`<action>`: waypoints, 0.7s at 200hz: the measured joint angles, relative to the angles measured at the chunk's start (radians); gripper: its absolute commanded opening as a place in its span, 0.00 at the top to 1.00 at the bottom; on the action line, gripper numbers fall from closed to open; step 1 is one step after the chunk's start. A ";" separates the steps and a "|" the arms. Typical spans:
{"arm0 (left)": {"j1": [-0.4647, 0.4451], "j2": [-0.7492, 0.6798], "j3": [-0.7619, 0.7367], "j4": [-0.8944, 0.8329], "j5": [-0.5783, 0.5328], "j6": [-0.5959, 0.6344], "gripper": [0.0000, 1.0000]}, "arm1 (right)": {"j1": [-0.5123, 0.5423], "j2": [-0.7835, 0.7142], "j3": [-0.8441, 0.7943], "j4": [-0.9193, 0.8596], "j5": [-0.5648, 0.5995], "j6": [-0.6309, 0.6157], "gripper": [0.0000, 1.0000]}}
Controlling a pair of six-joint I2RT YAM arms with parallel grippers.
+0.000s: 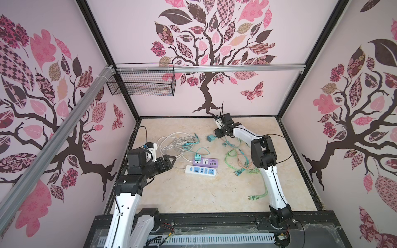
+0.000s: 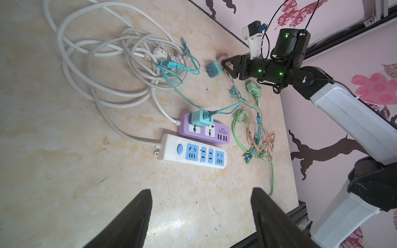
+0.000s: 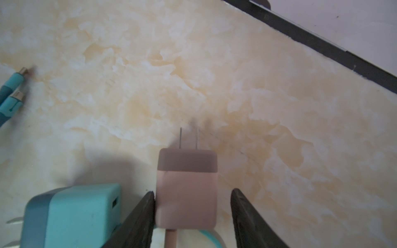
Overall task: Insert the plug
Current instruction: 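Grasp the pink charger with the right gripper and lift it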
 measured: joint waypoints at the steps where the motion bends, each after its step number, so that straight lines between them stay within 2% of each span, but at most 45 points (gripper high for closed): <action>1: 0.000 0.000 0.000 0.000 0.000 0.000 0.24 | 0.000 0.001 0.002 -0.001 0.000 0.001 0.43; 38: 0.000 -0.002 0.005 -0.008 -0.005 0.009 0.23 | 0.000 0.052 0.064 -0.035 -0.020 0.013 0.50; 80: 0.000 -0.008 0.021 -0.017 -0.016 0.016 0.24 | 0.000 0.060 0.068 -0.031 -0.029 0.034 0.64; 140: 0.000 -0.005 0.022 -0.014 -0.015 0.014 0.23 | 0.000 -0.022 -0.060 0.018 -0.022 0.033 0.68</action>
